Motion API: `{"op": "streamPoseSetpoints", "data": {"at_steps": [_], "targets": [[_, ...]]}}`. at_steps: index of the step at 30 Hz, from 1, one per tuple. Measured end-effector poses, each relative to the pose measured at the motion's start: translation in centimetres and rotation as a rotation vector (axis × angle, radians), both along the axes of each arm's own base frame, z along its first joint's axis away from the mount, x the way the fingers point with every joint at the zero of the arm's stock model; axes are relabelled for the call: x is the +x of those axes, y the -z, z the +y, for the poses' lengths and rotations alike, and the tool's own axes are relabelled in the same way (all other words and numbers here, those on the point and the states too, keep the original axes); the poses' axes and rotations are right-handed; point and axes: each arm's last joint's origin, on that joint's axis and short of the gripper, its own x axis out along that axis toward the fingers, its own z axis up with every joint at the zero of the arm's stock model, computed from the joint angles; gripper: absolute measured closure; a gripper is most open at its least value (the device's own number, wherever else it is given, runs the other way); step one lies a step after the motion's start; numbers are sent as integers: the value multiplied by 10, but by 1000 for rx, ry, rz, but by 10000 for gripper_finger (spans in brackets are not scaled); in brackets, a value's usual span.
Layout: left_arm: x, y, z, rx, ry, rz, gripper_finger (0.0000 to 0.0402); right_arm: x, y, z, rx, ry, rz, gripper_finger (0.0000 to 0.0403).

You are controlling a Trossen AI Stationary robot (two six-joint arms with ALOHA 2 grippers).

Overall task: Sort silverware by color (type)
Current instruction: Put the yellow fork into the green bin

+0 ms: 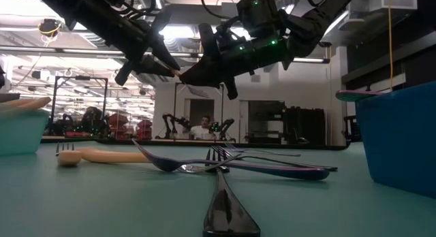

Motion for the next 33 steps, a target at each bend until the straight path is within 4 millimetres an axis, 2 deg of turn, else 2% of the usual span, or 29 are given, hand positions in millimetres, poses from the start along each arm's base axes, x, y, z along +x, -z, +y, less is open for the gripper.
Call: {"op": "streamPoseSetpoints", "data": {"at_steps": [14, 24, 33], "targets": [[0, 0, 0, 1, 0, 1, 317, 0, 0, 1, 4, -18, 0, 403], [0, -1, 0, 0, 7, -6, 355, 0, 0, 1, 1, -19, 0, 403], [0, -1, 0, 6, 8, 0, 360, 0, 0, 0, -2, 10, 1, 396]]}}
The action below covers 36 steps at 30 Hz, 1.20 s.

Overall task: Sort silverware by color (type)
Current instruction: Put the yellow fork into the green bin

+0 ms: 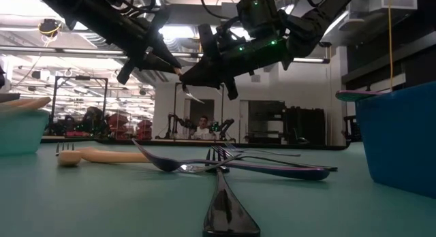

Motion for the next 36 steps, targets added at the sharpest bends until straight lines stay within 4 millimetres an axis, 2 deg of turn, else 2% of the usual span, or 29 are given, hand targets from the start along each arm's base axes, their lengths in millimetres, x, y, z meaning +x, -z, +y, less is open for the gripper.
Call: {"op": "streamPoseSetpoints", "data": {"at_steps": [12, 18, 22, 29, 36], "targets": [[-1, 2, 0, 27, -3, 36, 361, 0, -1, 0, 4, -3, -1, 308], [-1, 0, -2, 36, 88, 47, 361, -3, -1, -2, 29, -69, 40, 301], [-6, -8, -5, -7, 207, 12, 361, -10, -10, -8, 30, -116, 74, 303], [-35, -22, -9, -257, 451, -38, 361, -19, -21, -7, -18, -141, 122, 303], [-75, -19, -26, -698, 672, 99, 361, -19, -21, -7, -21, -138, 127, 303]]}}
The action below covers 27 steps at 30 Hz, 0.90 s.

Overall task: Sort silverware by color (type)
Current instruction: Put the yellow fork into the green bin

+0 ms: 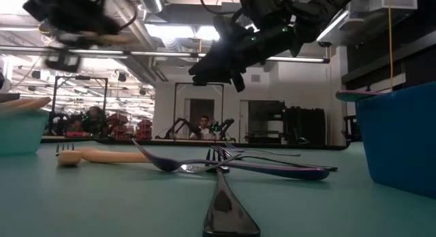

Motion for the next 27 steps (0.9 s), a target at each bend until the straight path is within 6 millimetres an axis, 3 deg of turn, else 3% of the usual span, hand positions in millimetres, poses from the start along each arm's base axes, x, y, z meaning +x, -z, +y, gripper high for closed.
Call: {"op": "streamPoseSetpoints", "data": {"at_steps": [6, 13, 27], "targets": [[-30, 11, -13, -121, 113, 225, 361, 0, 0, 0, 0, 0, 4, 303], [-52, 24, -20, -107, 97, 495, 361, 0, 0, 0, -1, 4, 5, 303], [-43, 31, -26, -46, 71, 590, 361, -1, 4, 0, 4, 4, 42, 303]]}}
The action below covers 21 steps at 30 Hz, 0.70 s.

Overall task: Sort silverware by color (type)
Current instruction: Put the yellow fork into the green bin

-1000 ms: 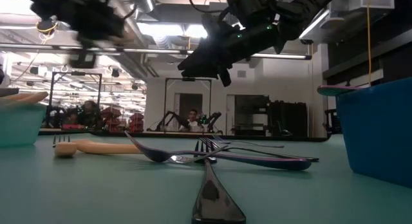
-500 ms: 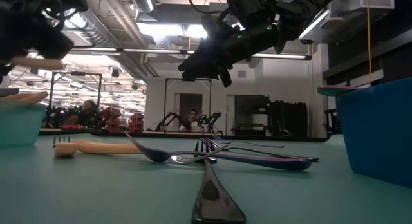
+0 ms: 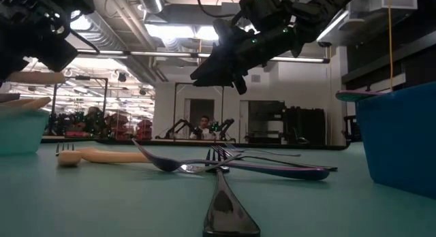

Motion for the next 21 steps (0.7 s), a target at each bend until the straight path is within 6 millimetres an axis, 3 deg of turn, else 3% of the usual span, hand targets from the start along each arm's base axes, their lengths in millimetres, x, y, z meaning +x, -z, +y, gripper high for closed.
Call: {"op": "streamPoseSetpoints", "data": {"at_steps": [12, 21], "targets": [[13, 13, -4, 0, 49, 123, 361, 0, 0, 0, 1, 0, 1, 303], [12, 5, -4, 1, 48, 140, 361, 0, 0, 0, 1, -1, 1, 303]]}}
